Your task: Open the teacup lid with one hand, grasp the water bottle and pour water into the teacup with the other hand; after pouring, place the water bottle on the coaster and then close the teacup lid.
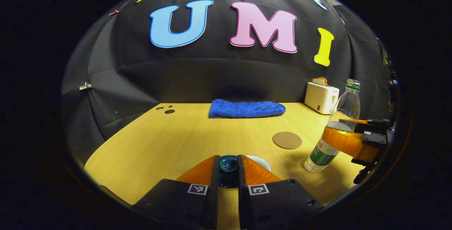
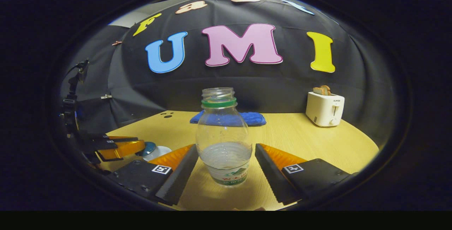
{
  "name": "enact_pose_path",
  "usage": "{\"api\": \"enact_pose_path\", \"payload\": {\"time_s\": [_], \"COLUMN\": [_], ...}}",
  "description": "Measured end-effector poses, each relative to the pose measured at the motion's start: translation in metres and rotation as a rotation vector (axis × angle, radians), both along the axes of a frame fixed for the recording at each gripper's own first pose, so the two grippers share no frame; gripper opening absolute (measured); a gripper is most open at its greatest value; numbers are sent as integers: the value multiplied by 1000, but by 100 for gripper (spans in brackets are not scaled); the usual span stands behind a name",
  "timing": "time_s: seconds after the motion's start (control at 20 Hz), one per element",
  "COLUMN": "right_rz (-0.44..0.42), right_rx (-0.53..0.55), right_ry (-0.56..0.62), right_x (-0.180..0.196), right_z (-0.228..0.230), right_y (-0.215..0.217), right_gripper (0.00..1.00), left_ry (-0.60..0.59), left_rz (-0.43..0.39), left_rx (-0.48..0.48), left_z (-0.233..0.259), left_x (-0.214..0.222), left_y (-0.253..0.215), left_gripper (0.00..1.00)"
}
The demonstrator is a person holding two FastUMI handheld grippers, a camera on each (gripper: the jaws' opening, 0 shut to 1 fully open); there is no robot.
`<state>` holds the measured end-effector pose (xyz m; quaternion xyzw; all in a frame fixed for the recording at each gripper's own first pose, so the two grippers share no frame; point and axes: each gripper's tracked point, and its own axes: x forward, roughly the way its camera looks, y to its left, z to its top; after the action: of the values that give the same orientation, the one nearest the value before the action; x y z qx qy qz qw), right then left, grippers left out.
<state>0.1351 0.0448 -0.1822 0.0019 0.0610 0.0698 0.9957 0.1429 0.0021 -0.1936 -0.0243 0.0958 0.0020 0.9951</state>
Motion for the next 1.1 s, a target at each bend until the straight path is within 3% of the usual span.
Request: {"api": "enact_pose_path", "payload": {"time_s": [0.3, 0.35, 0.45, 0.65, 1.1], "right_rz": [-30, -33, -40, -37, -60], "right_rx": [3, 11, 8, -14, -115], "right_ry": [-4, -3, -7, 6, 49], "right_x": [7, 9, 9, 8, 8], "right_z": [-6, -6, -6, -7, 11], "right_y": [-1, 0, 2, 2, 4], "right_gripper": [98, 95, 77, 80, 71], "left_ry": [10, 12, 12, 10, -7], "left_rz": [11, 9, 1, -14, -5], "left_rx": [-2, 1, 5, 8, -6], "left_z": [-8, -8, -7, -4, 11], "left_x": [-6, -6, -7, -9, -18], "left_y": [4, 4, 4, 3, 28], "left_gripper": [27, 27, 27, 27, 27]}}
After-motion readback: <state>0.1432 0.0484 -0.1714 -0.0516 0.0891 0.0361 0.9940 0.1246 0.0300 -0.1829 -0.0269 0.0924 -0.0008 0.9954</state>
